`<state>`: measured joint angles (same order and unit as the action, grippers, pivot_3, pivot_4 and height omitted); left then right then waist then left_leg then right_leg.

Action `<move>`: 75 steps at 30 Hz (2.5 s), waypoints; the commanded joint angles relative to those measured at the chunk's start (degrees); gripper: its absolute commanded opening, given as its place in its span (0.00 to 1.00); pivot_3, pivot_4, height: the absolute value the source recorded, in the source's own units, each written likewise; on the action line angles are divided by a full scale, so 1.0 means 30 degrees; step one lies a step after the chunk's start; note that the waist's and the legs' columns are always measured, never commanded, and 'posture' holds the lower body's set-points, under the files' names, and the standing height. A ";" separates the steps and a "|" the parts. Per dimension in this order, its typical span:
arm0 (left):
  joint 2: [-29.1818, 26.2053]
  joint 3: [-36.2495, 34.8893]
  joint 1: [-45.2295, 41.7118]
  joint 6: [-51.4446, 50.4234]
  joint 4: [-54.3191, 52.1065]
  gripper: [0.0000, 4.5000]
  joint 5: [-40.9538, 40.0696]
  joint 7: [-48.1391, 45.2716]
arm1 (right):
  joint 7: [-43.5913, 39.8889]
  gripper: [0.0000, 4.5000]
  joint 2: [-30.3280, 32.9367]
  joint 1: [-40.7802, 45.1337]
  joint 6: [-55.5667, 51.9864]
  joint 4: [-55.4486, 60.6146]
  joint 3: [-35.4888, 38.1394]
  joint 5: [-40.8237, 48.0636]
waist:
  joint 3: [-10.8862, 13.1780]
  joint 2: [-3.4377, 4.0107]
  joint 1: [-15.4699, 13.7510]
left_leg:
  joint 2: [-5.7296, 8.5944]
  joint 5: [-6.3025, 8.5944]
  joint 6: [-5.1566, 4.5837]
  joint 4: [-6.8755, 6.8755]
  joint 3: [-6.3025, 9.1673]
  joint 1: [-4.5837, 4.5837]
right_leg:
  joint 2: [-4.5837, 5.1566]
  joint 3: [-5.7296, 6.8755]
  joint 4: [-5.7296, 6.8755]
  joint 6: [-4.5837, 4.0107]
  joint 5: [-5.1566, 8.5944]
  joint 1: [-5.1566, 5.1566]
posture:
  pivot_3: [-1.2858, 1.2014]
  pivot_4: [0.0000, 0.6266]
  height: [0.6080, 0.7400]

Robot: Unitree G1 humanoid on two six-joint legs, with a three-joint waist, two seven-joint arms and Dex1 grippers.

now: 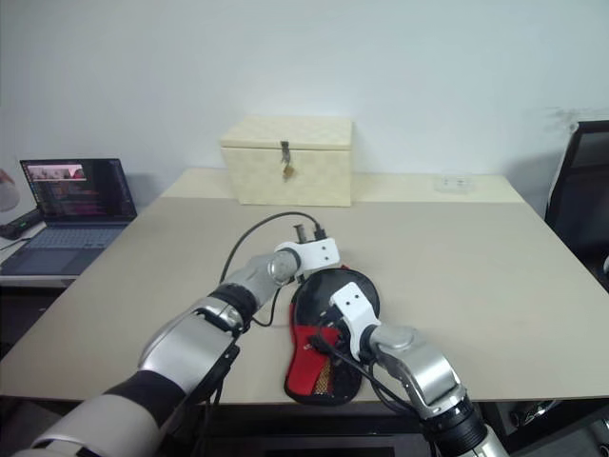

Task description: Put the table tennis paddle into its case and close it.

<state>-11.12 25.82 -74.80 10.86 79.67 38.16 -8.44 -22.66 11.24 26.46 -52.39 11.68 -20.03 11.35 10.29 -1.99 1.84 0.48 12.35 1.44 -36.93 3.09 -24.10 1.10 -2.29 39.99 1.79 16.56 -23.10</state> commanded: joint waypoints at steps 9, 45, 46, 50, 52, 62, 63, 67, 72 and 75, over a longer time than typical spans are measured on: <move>0.1801 0.2459 -0.1802 0.0902 0.0058 0.01 0.2482 0.1724 | 0.0916 1.00 -0.0640 -0.2023 -0.2264 0.0571 -0.0969 -0.0301 | -0.0004 -0.0003 -0.0005 | -0.0001 0.0000 0.0000 0.0005 -0.0004 0.0007 | -0.0003 -0.0007 -0.0003 0.0003 0.0002 0.0006 | 0.52 0.24 1.00; 0.5163 0.1409 -0.1536 0.3690 -0.0118 0.40 0.0782 -0.1119 | 0.1001 1.00 -0.1152 -0.2064 -0.1860 0.0129 -0.1460 -0.0451 | -0.0016 0.0007 0.0028 | -0.0002 0.0000 0.0000 0.0008 -0.0038 0.0032 | -0.0006 -0.0013 -0.0007 0.0009 0.0008 0.0028 | 0.52 0.24 1.00; 0.4932 0.1041 -0.1409 0.3440 -0.0116 0.47 0.0435 -0.1485 | 0.0946 1.00 -0.1152 -0.1977 -0.1805 0.0045 -0.1428 -0.0474 | -0.0017 0.0007 0.0051 | -0.0004 0.0000 0.0000 0.0008 -0.0036 0.0035 | -0.0006 -0.0016 -0.0006 0.0009 0.0007 0.0028 | 0.52 0.24 1.00; 0.4423 -0.0711 -0.1071 0.2213 -0.0113 0.79 -0.1298 -0.3468 | 0.0727 1.00 -0.1134 -0.1603 -0.1533 -0.0460 -0.1271 -0.0551 | -0.0026 0.0012 0.0138 | -0.0005 0.0000 0.0000 0.0007 -0.0034 0.0101 | -0.0018 -0.0017 -0.0004 0.0013 0.0010 0.0090 | 0.52 0.24 1.00; 0.4237 -0.1372 -0.1107 0.1947 -0.0211 0.86 -0.1898 -0.3671 | 0.0612 1.00 -0.1138 -0.1337 -0.1310 -0.0859 -0.1151 -0.0574 | -0.0026 0.0012 0.0225 | -0.0011 0.0001 -0.0001 0.0008 -0.0038 0.0198 | -0.0024 -0.0004 -0.0013 0.0086 0.0055 0.0197 | 0.52 0.24 1.00; -0.0034 -0.5205 -0.1390 0.1457 -0.1150 0.86 -0.5476 -0.4207 | 0.0500 1.00 -0.1634 0.0236 0.0594 -0.3218 -0.0090 -0.0842 | -0.0027 0.0016 0.0634 | -0.0046 -0.0003 0.0002 0.0016 -0.0026 0.0442 | -0.0087 -0.0041 -0.0014 0.0097 0.0060 0.0399 | 0.52 0.24 1.00; -0.0427 -0.5552 -0.1293 0.1472 -0.1261 0.86 -0.5854 -0.4449 | 0.0513 1.00 -0.1623 0.0336 0.0733 -0.3328 0.0026 -0.0839 | -0.0027 0.0016 0.0611 | -0.0049 -0.0003 0.0002 0.0018 -0.0007 0.0436 | -0.0086 -0.0032 -0.0014 0.0097 0.0060 0.0400 | 0.52 0.24 1.00; -0.1556 -0.7464 -0.0643 0.1183 -0.1934 0.86 -0.8147 -0.6712 | 0.0315 1.00 -0.1433 0.0624 0.0938 -0.3014 0.0606 -0.0613 | -0.0027 0.0014 0.0455 | -0.0032 -0.0001 0.0002 0.0024 -0.0001 0.0395 | -0.0021 -0.0016 -0.0022 0.0097 0.0058 0.0387 | 0.52 0.24 1.00; -0.1299 -1.0131 0.1644 -0.0893 -0.4609 0.86 -1.2919 -1.4208 | -0.0802 1.00 -0.0875 0.0717 -0.0358 0.0133 0.1815 0.0967 | -0.0025 0.0014 0.0193 | -0.0006 0.0005 -0.0002 0.0037 0.0008 0.0337 | 0.0010 0.0007 -0.0060 0.0023 0.0013 0.0354 | 0.52 0.24 1.00; -0.1145 -1.0181 0.3781 -0.2539 -0.7874 0.86 -1.5145 -1.8941 | -0.1782 1.00 -0.0356 0.0619 -0.1094 0.2202 0.2252 0.2255 | -0.0017 0.0025 0.0241 | -0.0015 0.0004 -0.0001 0.0032 0.0022 0.0219 | 0.0004 0.0011 -0.0048 0.0003 0.0004 0.0242 | 0.52 0.24 1.00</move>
<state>-14.78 -4.34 -63.24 5.05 61.70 -3.57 -59.19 -26.27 10.12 27.84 -55.03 13.48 -14.56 15.48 10.24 -1.91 2.56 0.42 12.37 1.43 -36.83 3.18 -23.51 1.11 -2.26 39.84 1.78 16.57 -22.44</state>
